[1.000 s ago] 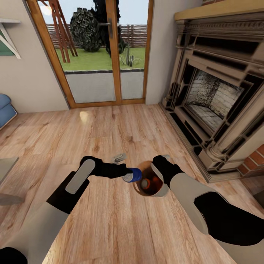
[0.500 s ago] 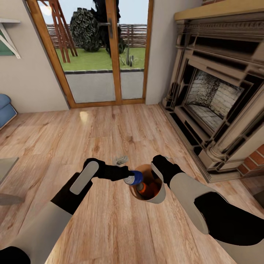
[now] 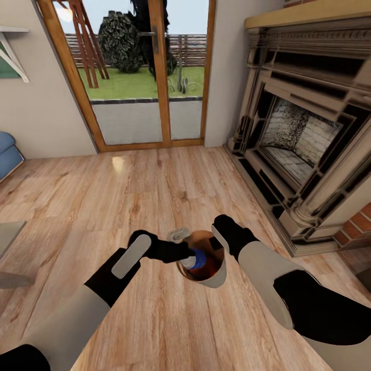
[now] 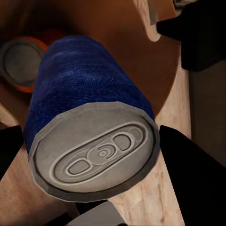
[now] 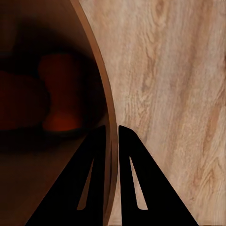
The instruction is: Put the three can of soda from the living room inside the tash can in the kitchen.
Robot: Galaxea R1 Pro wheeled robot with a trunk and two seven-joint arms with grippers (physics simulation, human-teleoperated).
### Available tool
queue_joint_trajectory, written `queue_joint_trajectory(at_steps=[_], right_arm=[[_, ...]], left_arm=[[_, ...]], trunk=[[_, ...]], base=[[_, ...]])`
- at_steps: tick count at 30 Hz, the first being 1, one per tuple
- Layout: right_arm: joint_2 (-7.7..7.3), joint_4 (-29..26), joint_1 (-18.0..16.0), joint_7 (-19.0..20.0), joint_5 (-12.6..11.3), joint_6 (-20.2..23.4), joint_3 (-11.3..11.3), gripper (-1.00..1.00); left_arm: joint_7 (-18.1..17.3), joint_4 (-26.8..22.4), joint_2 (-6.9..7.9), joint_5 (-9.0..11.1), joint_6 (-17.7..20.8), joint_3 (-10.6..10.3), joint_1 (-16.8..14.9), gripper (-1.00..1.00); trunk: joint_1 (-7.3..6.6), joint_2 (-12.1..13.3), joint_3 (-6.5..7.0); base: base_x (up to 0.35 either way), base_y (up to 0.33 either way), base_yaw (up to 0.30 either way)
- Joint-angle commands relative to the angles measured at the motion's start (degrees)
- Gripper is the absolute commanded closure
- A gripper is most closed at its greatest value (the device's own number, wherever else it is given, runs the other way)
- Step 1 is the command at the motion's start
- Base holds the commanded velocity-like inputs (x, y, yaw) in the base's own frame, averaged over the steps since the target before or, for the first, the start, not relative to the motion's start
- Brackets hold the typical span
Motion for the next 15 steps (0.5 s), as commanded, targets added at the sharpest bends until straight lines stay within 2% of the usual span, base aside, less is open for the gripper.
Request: queue_joint_trajectory(at_steps=[1, 5, 11, 15], right_arm=[[0.01, -0.43, -0.01, 0.54, 0.21, 0.41, -0.03, 1.0], [0.01, -2.04, -0.01, 3.25, 0.21, 1.76, 0.01, 1.0], [0.01, -2.61, 0.0, 4.25, 0.21, 2.08, 0.05, 1.0], [0.01, -2.81, -0.01, 4.48, 0.21, 2.14, 0.05, 1.0]], left_arm=[[-0.01, 0.21, -0.1, 0.0, -0.25, -0.12, 0.0, 1.0], [-0.02, 1.47, -0.53, 0.0, -1.99, -0.49, -0.07, 1.0], [-0.02, 4.08, -0.98, -0.32, -4.64, -0.96, -0.18, 1.0], [-0.88, 6.33, -1.95, -4.62, -6.25, -1.51, -0.24, 1.0]], trunk=[[0.0, 0.0, 0.0], [0.0, 0.0, 0.0], [0.0, 0.0, 0.0], [0.0, 0.0, 0.0]], base=[[0.0, 0.0, 0.0], [0.0, 0.0, 0.0], [0.0, 0.0, 0.0], [0.0, 0.0, 0.0]])
